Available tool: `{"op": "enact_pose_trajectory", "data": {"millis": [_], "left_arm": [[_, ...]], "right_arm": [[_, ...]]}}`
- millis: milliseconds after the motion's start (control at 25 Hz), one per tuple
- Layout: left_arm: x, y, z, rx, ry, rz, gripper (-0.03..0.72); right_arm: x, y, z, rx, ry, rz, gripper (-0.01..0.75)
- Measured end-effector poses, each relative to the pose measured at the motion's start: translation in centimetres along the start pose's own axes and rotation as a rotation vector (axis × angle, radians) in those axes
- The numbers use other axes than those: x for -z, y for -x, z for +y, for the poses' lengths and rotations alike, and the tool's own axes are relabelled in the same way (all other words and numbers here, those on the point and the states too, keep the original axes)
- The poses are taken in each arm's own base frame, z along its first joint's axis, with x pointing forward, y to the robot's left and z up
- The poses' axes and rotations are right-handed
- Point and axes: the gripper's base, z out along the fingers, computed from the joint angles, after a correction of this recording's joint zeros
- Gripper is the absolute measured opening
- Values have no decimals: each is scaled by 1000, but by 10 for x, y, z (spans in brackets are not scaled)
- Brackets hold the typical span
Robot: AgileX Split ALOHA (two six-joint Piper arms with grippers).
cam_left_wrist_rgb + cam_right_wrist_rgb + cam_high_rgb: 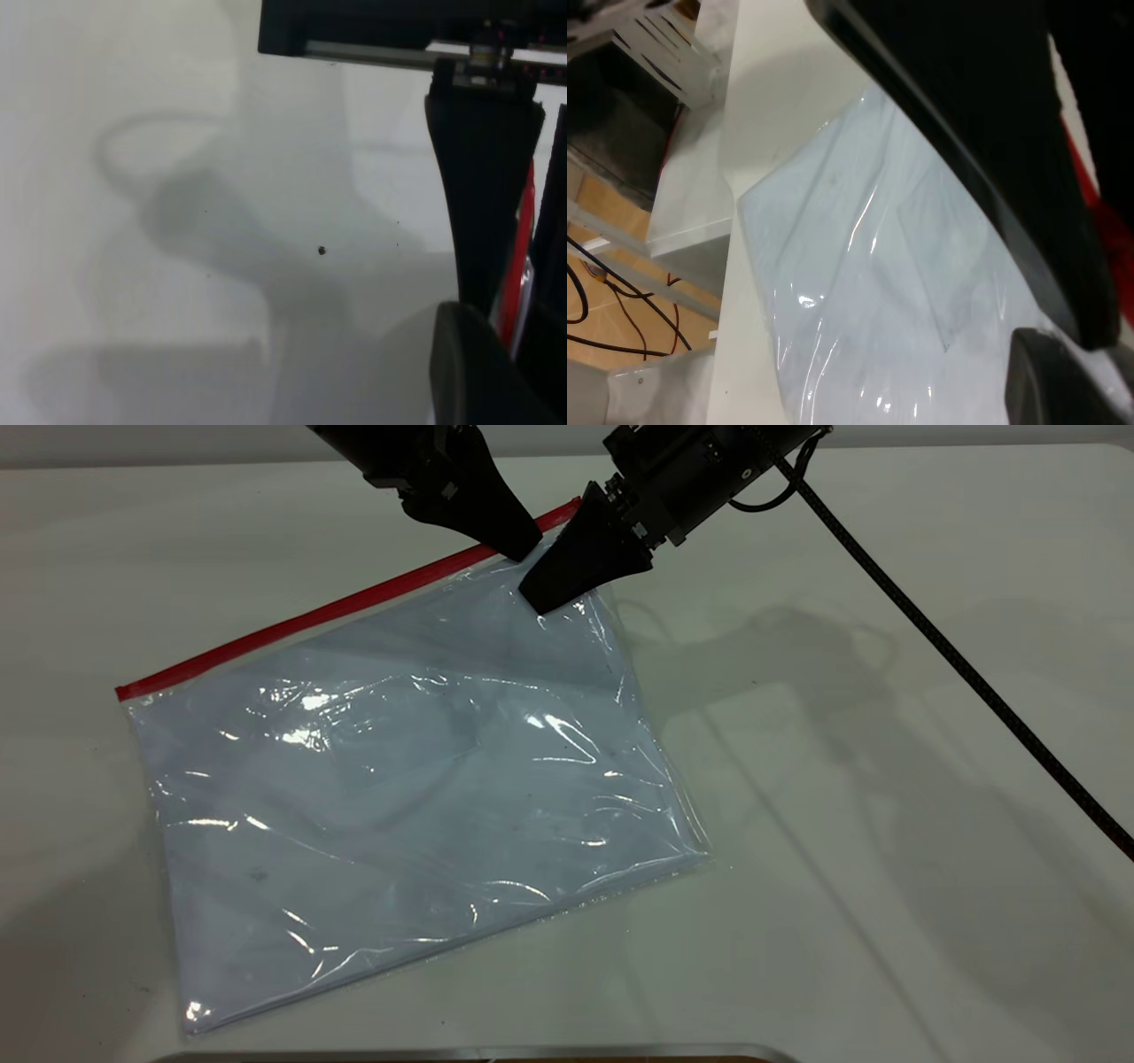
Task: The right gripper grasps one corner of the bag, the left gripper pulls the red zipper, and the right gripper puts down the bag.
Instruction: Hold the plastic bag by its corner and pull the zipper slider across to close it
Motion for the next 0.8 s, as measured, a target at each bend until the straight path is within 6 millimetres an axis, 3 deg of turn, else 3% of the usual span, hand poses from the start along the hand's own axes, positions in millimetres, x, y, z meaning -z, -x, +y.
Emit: {"op": "enact_pose_trajectory", "data": {"millis": [240, 560, 800], "left_arm": [[0, 0, 0, -31, 2, -1, 58], [0, 2, 2, -38, 20, -16, 53], [1, 4, 5, -44, 48, -23, 53]], "right_arm": [[8, -3, -4, -12, -14, -10, 33], [23, -8, -11, -38, -28, -42, 33], [60, -25, -25, -105, -51, -91, 33]]}}
